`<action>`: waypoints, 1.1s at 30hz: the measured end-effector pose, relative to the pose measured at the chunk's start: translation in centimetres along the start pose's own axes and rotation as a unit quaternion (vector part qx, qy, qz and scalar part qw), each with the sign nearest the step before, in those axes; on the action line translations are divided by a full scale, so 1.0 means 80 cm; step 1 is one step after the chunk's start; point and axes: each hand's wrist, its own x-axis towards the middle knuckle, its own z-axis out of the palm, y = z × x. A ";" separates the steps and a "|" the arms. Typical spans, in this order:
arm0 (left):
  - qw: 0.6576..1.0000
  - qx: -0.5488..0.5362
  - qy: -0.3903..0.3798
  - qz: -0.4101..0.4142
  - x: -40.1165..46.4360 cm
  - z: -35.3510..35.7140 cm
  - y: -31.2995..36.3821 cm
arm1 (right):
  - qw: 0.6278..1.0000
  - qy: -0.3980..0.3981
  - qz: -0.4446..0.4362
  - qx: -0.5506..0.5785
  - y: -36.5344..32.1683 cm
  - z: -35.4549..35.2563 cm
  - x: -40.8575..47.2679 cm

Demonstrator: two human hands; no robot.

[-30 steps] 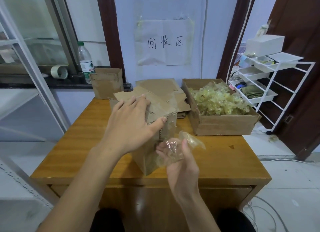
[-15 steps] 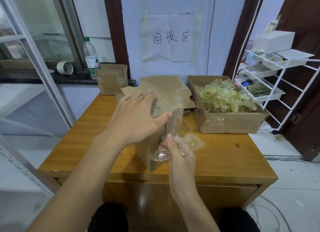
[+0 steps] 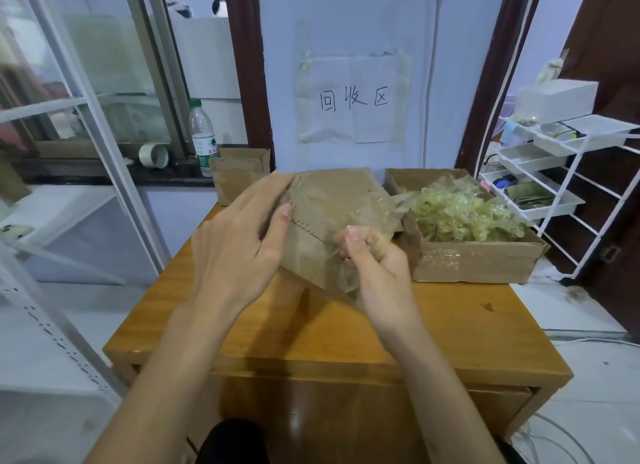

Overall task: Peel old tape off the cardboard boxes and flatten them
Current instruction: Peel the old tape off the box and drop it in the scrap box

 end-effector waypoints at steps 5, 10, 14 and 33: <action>0.995 0.011 -0.080 -0.063 -0.002 -0.009 -0.004 | 0.992 -0.089 -0.011 -0.085 -0.039 -0.007 0.024; 0.981 0.068 -0.135 -0.123 0.012 -0.014 -0.011 | 0.985 -0.128 -0.011 -0.112 -0.045 0.008 0.026; 0.972 0.071 -0.190 -0.120 0.011 -0.008 -0.032 | 0.979 -0.146 -0.019 -0.141 -0.036 0.017 0.024; 0.968 0.022 -0.220 -0.120 -0.010 0.008 -0.112 | 0.998 -0.039 0.048 0.011 0.018 0.021 0.022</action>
